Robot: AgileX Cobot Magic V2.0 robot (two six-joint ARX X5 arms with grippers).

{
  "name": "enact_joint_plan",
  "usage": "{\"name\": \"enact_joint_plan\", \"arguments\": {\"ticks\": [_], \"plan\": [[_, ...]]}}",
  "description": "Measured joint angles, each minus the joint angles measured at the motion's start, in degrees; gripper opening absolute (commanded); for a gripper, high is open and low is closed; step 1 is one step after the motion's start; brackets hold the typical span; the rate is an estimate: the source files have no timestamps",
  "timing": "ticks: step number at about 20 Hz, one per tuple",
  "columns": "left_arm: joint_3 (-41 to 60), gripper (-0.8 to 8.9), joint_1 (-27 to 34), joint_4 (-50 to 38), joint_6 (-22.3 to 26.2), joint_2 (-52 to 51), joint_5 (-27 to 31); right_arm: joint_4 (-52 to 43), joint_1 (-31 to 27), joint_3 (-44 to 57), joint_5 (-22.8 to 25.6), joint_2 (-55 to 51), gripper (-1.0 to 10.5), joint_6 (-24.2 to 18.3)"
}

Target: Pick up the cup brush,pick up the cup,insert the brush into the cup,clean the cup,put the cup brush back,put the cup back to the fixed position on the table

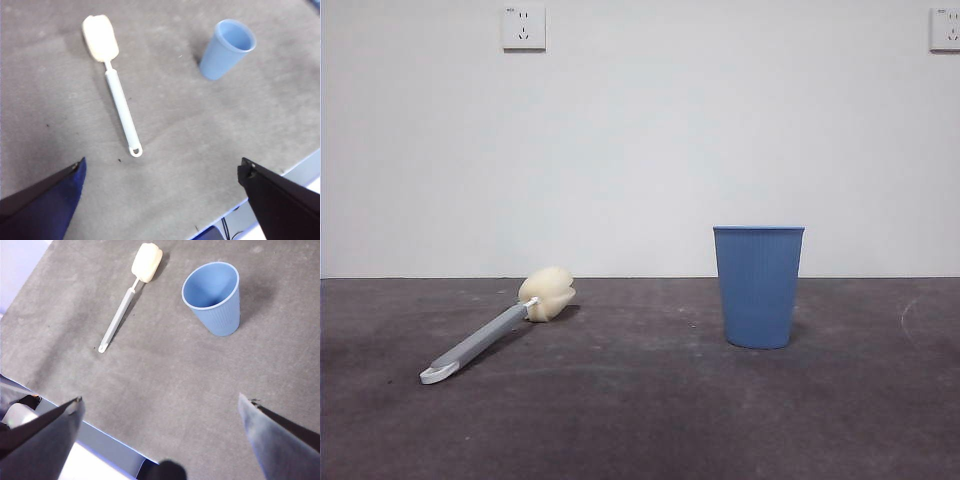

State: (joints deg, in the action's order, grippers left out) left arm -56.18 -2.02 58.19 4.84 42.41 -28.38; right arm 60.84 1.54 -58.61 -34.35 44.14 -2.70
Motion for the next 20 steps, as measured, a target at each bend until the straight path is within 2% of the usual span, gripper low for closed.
{"name": "enact_joint_plan", "arguments": {"ticks": [5, 9, 13, 15, 20], "plan": [[-0.1, 6.16, -7.6, -4.8, -1.9, 9.4, 7.6, 0.0, 0.0, 0.0, 0.0, 1.2, 5.7, 0.2], [-0.1, 6.16, -17.0, -12.7, -5.7, 17.8, 17.8, 0.0, 0.0, 0.0, 0.0, 1.9, 5.7, 0.2], [-0.1, 6.16, -23.7, -20.0, -9.3, 28.0, 27.2, 0.0, 0.0, 0.0, 0.0, 2.1, 5.7, 0.4], [-0.1, 6.16, -25.2, -22.4, -11.1, 33.2, 29.4, 0.0, 0.0, 0.0, 0.0, 2.1, 5.7, 0.4], [-0.1, 6.15, -25.9, -27.6, -14.5, 44.5, 29.9, 0.0, 0.0, 0.0, 0.0, 2.1, 5.7, 0.4]]}}
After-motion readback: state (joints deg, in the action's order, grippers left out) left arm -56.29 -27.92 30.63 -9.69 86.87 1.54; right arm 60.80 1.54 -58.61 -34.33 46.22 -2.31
